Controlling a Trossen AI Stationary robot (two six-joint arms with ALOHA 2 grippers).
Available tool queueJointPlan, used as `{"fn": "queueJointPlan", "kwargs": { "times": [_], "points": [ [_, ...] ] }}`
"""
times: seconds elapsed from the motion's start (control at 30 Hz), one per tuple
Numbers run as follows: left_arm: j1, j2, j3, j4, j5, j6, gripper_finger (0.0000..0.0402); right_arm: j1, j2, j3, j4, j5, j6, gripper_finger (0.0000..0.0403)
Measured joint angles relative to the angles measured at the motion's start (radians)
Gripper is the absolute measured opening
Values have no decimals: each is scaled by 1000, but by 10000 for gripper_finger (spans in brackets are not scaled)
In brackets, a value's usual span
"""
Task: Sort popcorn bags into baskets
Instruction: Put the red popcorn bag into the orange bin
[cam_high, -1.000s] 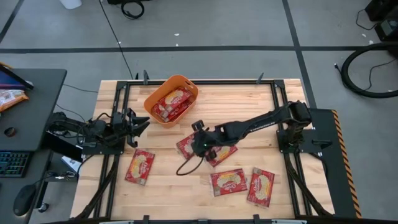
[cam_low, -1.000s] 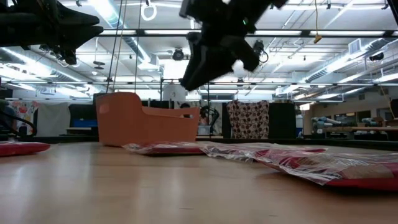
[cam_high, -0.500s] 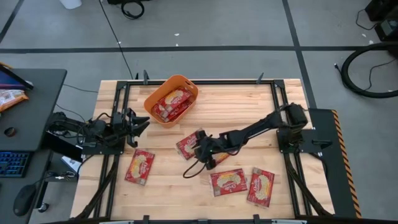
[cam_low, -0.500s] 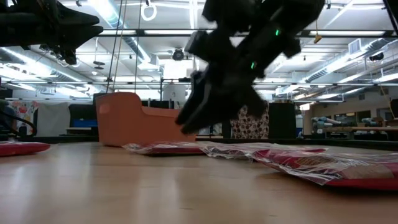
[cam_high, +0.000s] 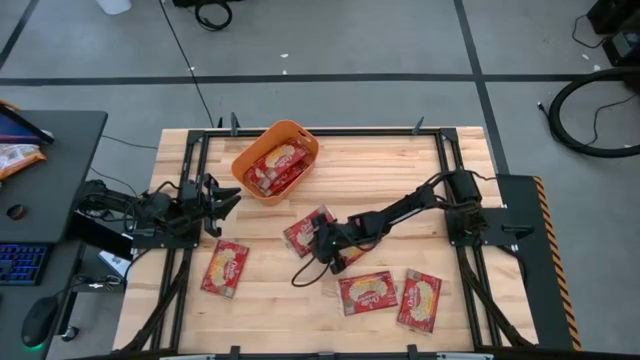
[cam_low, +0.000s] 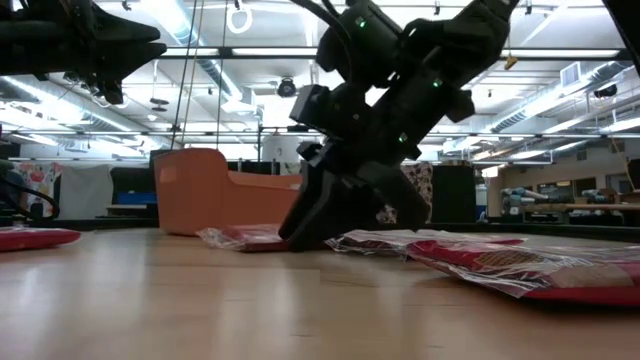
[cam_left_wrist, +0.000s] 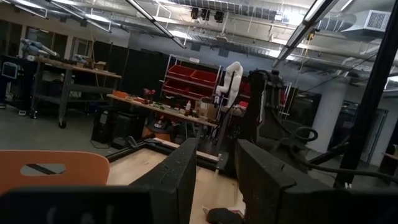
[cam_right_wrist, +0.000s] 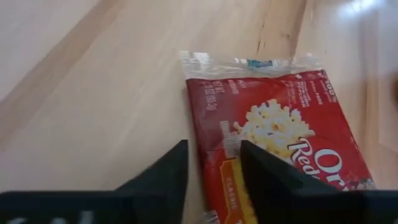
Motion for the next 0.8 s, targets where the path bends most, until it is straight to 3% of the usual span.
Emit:
{"fn": "queueJointPlan", "kwargs": {
  "times": [0.23, 0.57, 0.8],
  "points": [
    [0, 0, 0, 0, 0, -2, 117, -27, 0, -2, -13, -90, -23, 12],
    [0, 0, 0, 0, 0, -1, 117, 27, -81, -5, -55, 41, -87, 6],
    [0, 0, 0, 0, 0, 0, 117, 59, -180, -5, -208, 183, -89, 3]
  ]
}}
